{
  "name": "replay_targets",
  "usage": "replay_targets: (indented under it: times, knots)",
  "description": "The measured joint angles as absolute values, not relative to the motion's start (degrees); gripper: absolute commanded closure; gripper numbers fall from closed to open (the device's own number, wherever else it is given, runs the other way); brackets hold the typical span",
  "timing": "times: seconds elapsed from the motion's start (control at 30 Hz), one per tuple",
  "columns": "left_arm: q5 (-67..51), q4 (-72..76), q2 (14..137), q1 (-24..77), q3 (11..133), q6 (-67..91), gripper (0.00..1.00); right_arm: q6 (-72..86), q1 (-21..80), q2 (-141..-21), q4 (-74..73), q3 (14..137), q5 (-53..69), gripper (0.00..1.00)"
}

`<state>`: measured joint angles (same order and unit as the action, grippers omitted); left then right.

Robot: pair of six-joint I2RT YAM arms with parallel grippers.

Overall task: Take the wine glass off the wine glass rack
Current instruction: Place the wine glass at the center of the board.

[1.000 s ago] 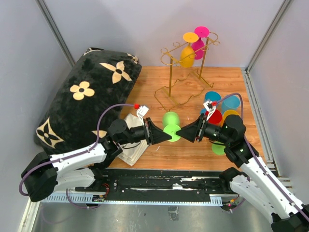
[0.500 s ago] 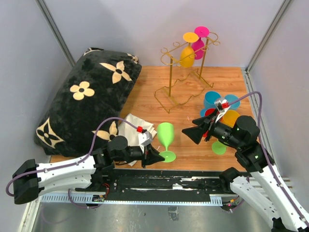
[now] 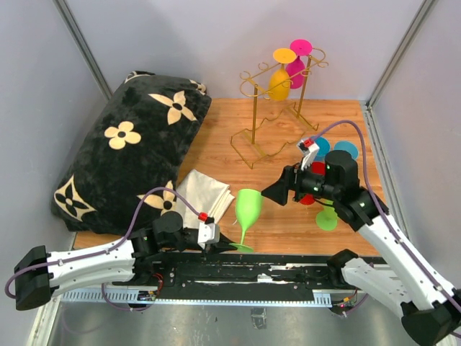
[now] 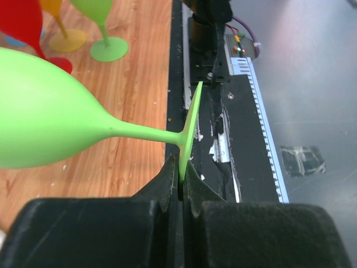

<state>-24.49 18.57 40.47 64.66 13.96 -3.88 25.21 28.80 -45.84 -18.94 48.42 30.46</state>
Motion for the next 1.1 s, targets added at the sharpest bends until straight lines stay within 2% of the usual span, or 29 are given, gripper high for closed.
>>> replay_targets:
  times: [0.17,0.67,0.9,1.1]
  knots:
    - [-29.8,17.5,39.7,64.7,13.8,-10.9,0.99,26.7,28.8,-51.1,-19.6,49.0,34.8,0.18]
    - [-33.1,15.7,36.0,64.7,13.5,-18.4,0.99,28.6,28.8,-57.6,-17.6,49.0,54.7,0.38]
    - [-33.1,13.4,36.0,64.7,13.5,-20.0,1.0,28.6,28.8,-58.3,-16.5,49.3,60.2,0.56]
    - [-33.1,12.7,36.0,64.8,13.5,-20.9,0.99,28.7,28.7,-58.8,-16.2,49.3,62.5,0.64]
